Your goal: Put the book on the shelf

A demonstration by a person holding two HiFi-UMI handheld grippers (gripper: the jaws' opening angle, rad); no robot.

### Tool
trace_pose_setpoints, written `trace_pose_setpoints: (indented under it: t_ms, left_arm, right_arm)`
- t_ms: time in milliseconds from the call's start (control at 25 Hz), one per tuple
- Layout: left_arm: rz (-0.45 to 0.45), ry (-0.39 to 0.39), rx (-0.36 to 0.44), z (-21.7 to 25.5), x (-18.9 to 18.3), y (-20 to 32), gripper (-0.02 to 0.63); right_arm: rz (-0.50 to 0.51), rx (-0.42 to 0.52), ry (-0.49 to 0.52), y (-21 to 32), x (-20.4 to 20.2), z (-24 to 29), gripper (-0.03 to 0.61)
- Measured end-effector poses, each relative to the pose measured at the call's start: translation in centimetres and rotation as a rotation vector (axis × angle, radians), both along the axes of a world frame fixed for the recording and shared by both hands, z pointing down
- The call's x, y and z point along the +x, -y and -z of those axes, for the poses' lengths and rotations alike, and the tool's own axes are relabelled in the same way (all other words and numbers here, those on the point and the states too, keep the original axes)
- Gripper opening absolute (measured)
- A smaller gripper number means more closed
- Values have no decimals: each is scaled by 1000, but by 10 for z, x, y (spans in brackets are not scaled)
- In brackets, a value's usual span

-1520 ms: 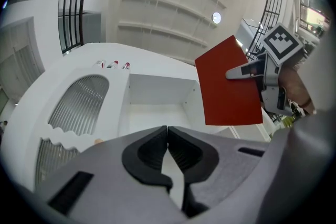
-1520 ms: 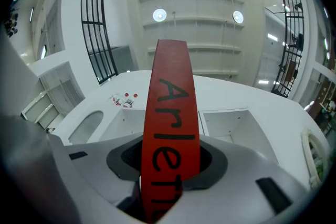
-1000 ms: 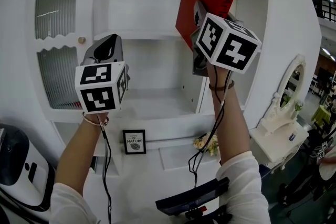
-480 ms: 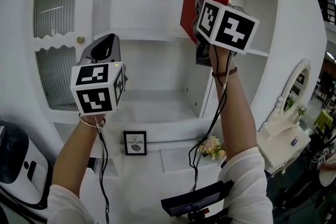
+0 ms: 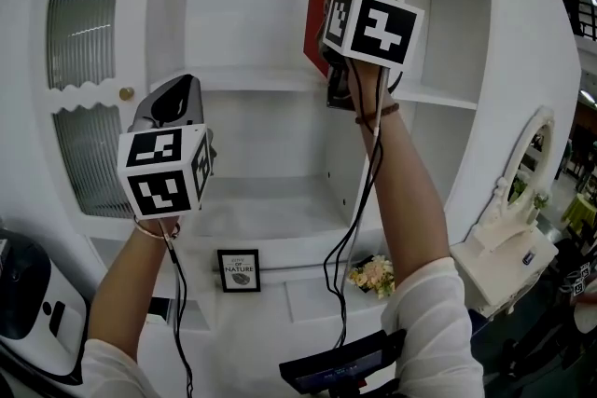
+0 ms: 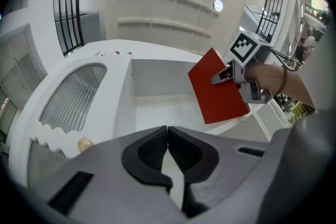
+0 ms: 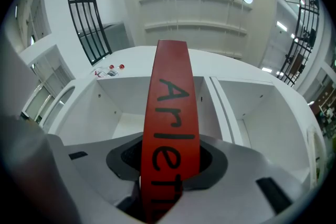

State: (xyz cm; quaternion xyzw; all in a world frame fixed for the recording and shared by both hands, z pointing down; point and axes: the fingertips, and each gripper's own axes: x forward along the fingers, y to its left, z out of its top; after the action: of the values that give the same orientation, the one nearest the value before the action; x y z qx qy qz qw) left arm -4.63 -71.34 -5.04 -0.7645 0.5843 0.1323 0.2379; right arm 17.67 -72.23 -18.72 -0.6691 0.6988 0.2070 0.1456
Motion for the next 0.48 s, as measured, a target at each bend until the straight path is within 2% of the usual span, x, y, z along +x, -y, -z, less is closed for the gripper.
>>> trace_pose_setpoints:
  t_ms: [480]
  left_arm:
    - [45, -11, 14, 11, -3, 3, 9]
  right_arm:
    - [-9, -69, 14, 48, 5, 9, 181]
